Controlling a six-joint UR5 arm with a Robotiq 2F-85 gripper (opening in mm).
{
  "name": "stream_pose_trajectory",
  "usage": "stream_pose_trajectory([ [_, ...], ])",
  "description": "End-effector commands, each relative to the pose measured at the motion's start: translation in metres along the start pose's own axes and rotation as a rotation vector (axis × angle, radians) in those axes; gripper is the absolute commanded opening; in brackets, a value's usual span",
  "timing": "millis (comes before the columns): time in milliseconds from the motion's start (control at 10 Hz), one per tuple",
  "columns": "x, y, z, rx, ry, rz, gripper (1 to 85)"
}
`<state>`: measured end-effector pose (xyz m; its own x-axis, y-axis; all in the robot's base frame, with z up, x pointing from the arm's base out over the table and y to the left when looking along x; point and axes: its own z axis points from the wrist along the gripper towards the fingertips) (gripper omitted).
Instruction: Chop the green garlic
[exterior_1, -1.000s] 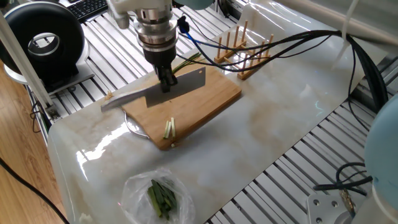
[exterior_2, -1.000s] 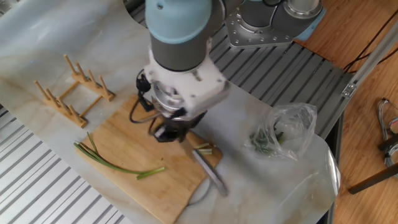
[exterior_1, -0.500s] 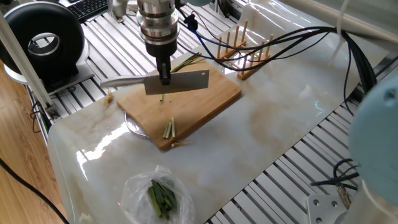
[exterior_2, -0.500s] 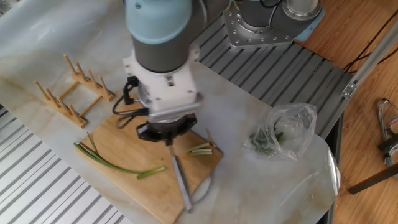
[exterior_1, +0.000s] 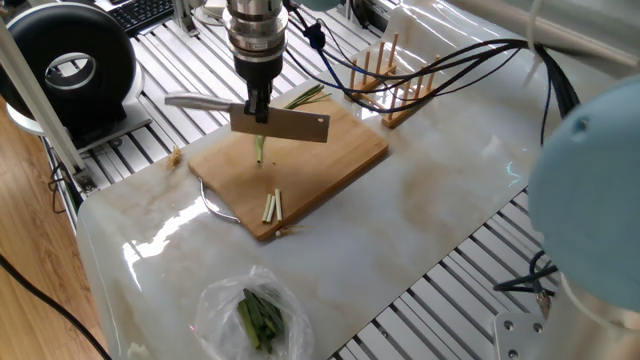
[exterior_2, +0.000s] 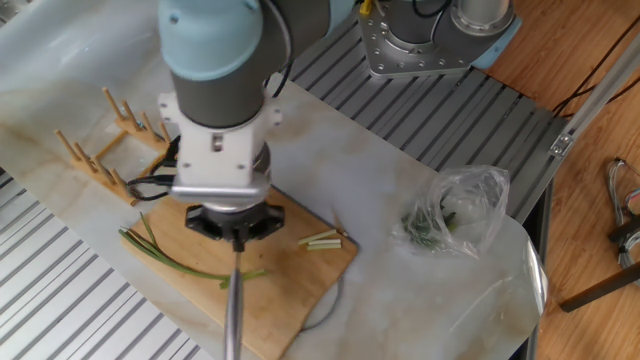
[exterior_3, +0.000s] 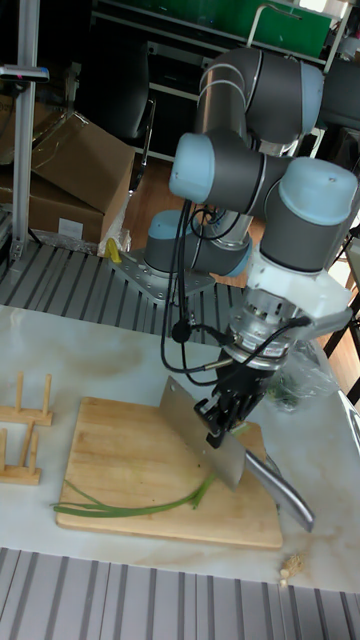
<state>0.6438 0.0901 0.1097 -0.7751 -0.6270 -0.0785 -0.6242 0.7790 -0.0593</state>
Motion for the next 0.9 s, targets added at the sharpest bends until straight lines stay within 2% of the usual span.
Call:
stream_pose_trajectory([
  [0, -0.015, -0.015, 0.019, 0.000, -0.043, 0.078, 1.3],
  [200, -0.018, -0.027, 0.026, 0.035, -0.053, 0.113, 1.3],
  [300, -0.018, -0.029, 0.027, 0.039, -0.051, 0.116, 1.3],
  [500, -0.013, -0.034, 0.029, 0.048, -0.033, 0.121, 1.3],
  [800, -0.001, -0.029, 0.034, 0.039, 0.019, 0.112, 1.3],
])
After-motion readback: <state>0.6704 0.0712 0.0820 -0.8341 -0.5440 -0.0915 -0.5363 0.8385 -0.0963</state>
